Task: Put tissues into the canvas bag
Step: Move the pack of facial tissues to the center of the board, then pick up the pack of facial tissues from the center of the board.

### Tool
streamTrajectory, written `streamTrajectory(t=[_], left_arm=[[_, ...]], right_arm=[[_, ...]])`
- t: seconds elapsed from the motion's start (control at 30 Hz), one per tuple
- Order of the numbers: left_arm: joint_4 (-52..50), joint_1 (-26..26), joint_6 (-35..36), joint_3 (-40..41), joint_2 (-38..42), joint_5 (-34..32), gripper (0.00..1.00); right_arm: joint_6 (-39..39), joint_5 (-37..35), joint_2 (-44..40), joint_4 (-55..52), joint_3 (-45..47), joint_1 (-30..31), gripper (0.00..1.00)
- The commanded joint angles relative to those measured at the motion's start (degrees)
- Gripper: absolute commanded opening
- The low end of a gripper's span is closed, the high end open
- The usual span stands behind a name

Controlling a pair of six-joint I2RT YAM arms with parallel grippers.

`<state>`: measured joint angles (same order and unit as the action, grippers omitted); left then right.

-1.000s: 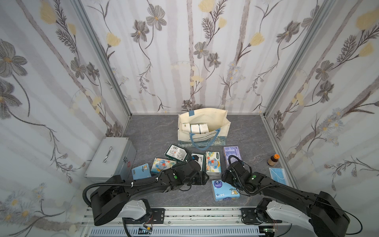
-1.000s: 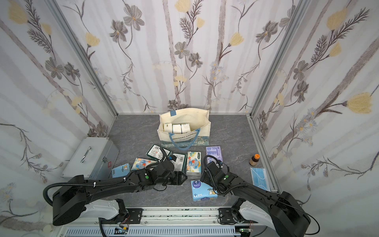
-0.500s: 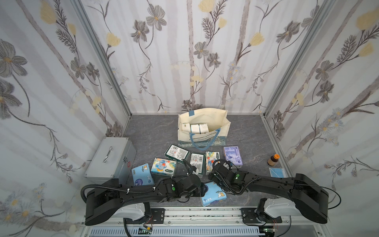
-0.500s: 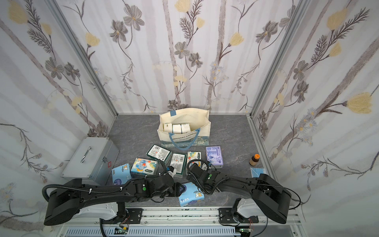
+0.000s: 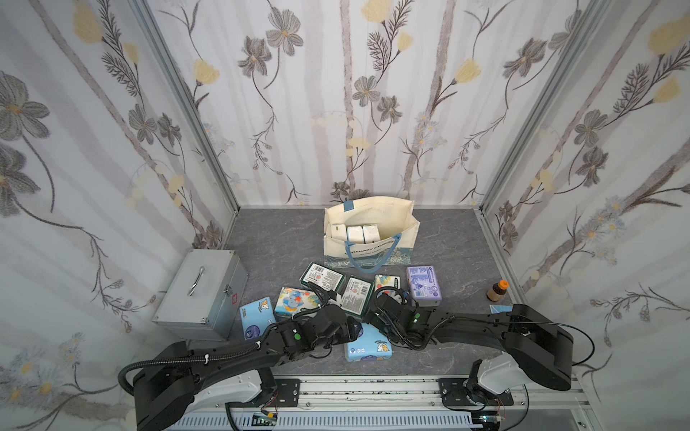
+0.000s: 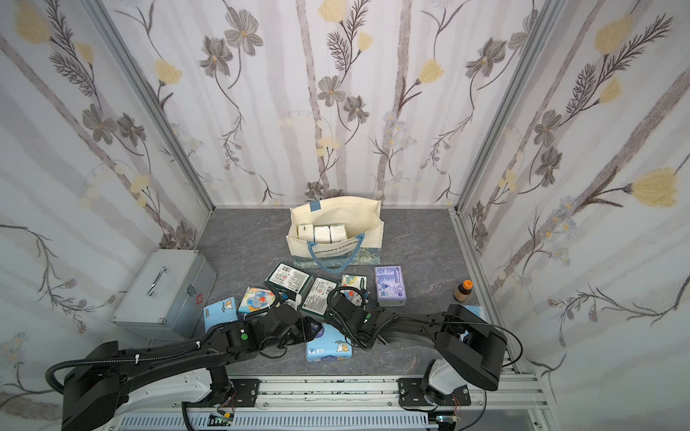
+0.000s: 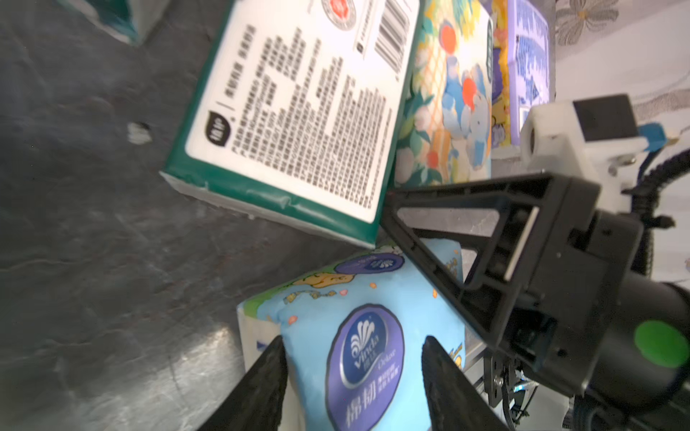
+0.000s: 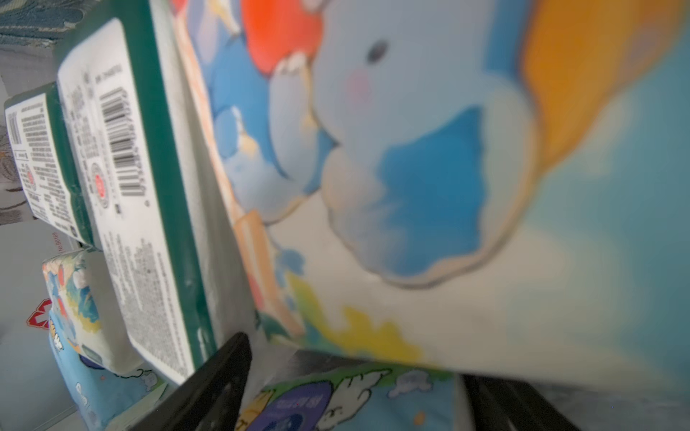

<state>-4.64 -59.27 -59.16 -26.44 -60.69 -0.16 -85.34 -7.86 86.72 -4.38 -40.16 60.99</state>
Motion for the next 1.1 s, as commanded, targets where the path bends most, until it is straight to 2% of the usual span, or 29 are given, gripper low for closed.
streamTrajectory(t=[0.0, 0.17, 0.37, 0.43, 0.57, 0.67, 0.8, 1.07], left_arm=[[0.8, 2.6, 2.5, 0.0, 1.8, 3.5, 0.58], [-8.0, 6.3, 4.5, 1.1, 8.1, 4.0, 0.58], [-16.5, 11.1, 5.5, 3.7, 16.4, 6.7, 0.64], [-15.9, 11.1, 4.8, 5.0, 18.8, 8.0, 0.62], [-13.8, 11.1, 3.2, 6.9, 20.7, 11.2, 0.59], [-8.5, 10.8, 1.9, 8.7, 19.9, 14.2, 0.59], [-2.0, 10.1, 0.9, 10.1, 16.4, 17.2, 0.54], [-2.8, 9.3, 1.5, 10.5, 13.8, 13.8, 0.44]], right_arm=[[-1.6, 6.1, 1.9, 5.5, -1.9, 0.5, 0.87], [0.4, 4.0, -0.2, 2.4, -1.6, -0.1, 0.88], [11.0, 1.8, -9.0, -3.6, 0.6, -3.4, 0.91], [15.9, 6.7, -11.5, -0.9, 2.0, -5.7, 0.91], [26.5, 21.6, -12.9, 1.2, 1.9, -9.7, 0.92], [33.0, 27.2, -13.6, 0.7, 2.0, -9.9, 0.92], [34.1, 30.7, -15.1, 4.9, 4.6, -10.0, 0.91], [35.3, 33.3, -13.6, 5.5, 5.4, -9.9, 0.90]])
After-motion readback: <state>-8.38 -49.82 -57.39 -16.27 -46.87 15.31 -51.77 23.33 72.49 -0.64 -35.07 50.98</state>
